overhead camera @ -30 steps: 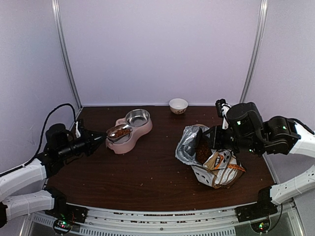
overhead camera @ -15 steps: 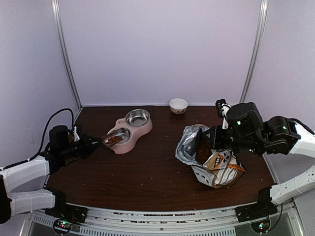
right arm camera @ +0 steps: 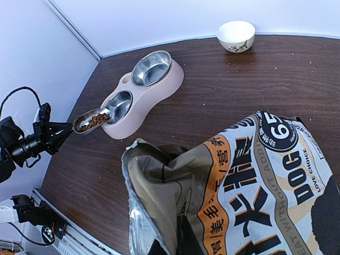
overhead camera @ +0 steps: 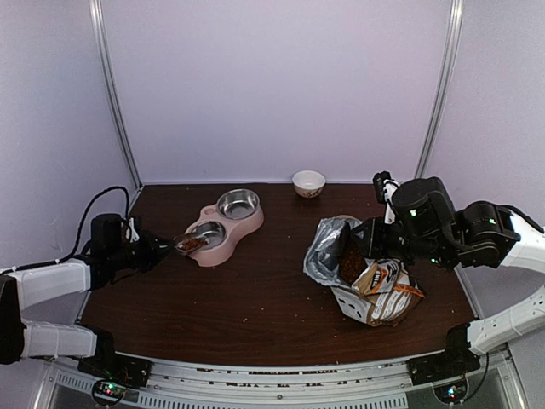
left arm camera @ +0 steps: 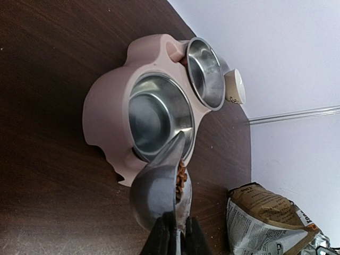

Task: Serve the pet food
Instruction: Place the pet food in the pet food bowl.

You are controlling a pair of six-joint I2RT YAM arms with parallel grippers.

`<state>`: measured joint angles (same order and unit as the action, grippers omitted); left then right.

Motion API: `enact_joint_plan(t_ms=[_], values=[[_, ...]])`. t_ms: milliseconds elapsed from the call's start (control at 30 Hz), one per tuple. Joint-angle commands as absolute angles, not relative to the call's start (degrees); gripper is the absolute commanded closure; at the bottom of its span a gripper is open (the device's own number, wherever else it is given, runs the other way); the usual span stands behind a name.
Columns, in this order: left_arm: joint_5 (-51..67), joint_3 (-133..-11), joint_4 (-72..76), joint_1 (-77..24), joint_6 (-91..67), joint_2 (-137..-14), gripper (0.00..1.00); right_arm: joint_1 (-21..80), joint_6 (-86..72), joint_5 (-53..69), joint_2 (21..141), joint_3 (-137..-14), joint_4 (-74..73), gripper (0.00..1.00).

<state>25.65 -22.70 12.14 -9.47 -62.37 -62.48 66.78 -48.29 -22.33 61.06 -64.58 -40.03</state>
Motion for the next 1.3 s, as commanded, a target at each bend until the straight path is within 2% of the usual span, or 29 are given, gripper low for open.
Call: enact_joint_plan(t_ms=[0,1267], values=[[26.31,-25.98,13.91,-8.42,-58.47,-64.21,1.00,66.45,-48.60,-23.41,59.85,-65.13,-38.84,1.00],[26.90,-40.94,0.28,-8.39,-45.88,-76.24,1.00,66.10,-48.08,-23.12,60.12,-64.91,-39.43,1.00]])
